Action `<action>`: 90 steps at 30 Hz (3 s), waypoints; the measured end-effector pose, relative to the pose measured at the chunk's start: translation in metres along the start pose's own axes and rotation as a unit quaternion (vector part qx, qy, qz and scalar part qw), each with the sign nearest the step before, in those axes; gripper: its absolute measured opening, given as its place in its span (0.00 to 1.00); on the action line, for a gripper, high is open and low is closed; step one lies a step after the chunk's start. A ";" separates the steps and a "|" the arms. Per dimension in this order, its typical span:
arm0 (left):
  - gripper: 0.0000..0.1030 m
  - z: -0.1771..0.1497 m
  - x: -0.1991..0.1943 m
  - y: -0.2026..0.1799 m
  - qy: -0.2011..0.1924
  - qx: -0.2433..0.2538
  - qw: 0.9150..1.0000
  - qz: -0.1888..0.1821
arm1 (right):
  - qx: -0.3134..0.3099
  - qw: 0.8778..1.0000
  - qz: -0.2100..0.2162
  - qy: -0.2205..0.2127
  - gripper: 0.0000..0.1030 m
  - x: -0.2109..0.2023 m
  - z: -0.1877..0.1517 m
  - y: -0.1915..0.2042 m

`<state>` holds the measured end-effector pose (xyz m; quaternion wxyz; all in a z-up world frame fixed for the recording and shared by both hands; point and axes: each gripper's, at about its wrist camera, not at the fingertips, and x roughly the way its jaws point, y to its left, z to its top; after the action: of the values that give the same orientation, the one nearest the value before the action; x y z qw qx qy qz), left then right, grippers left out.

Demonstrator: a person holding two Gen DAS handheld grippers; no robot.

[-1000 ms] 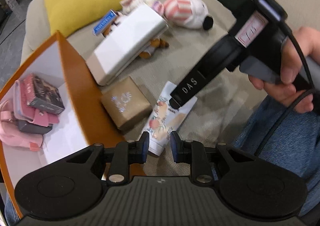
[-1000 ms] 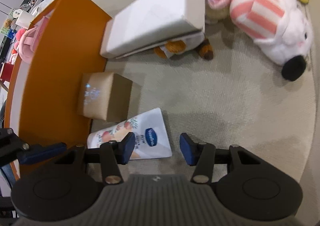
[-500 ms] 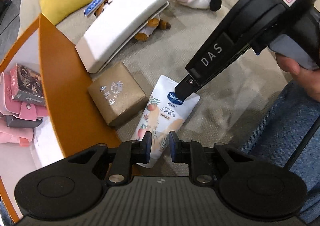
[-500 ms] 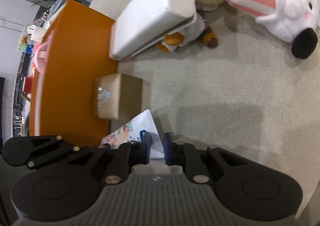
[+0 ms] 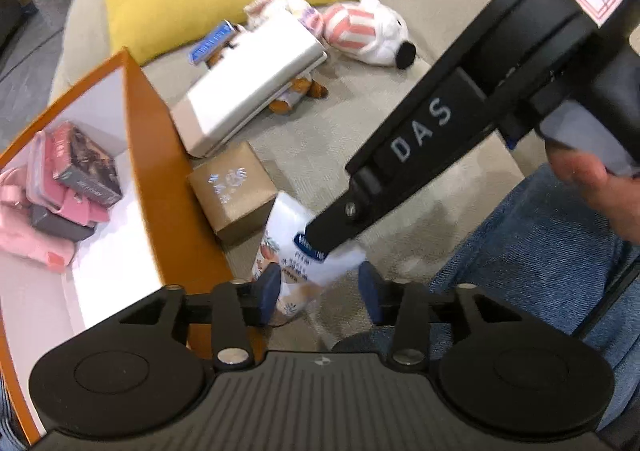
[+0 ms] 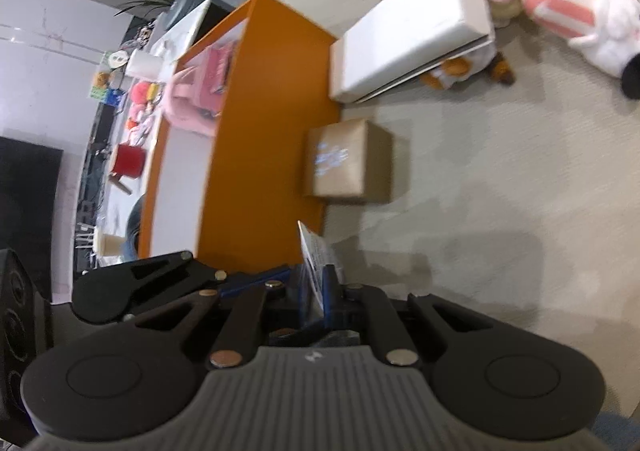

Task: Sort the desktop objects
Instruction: 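Lift the lotion tube with the left gripper while the right gripper grasps the brown kraft box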

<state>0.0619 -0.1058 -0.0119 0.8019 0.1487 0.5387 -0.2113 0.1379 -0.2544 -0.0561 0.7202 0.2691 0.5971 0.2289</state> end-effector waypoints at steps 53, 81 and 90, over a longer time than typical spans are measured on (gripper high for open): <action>0.05 0.011 -0.117 0.127 -0.092 -0.133 0.986 -0.036 | -0.575 0.783 -0.216 0.095 0.79 0.090 0.031 0.089; 0.05 0.009 -0.040 0.188 -0.071 -0.166 0.982 -0.050 | -0.581 0.771 -0.219 0.145 0.62 0.115 0.034 0.065; 0.05 0.019 -0.031 0.187 -0.086 -0.159 0.982 -0.047 | -0.554 0.793 -0.238 0.085 0.59 0.075 0.027 0.093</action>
<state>0.1604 0.0533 0.0259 0.8477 -0.0248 0.5011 -0.1723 0.1770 -0.1388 -0.0457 0.7237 -0.3474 0.4724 0.3639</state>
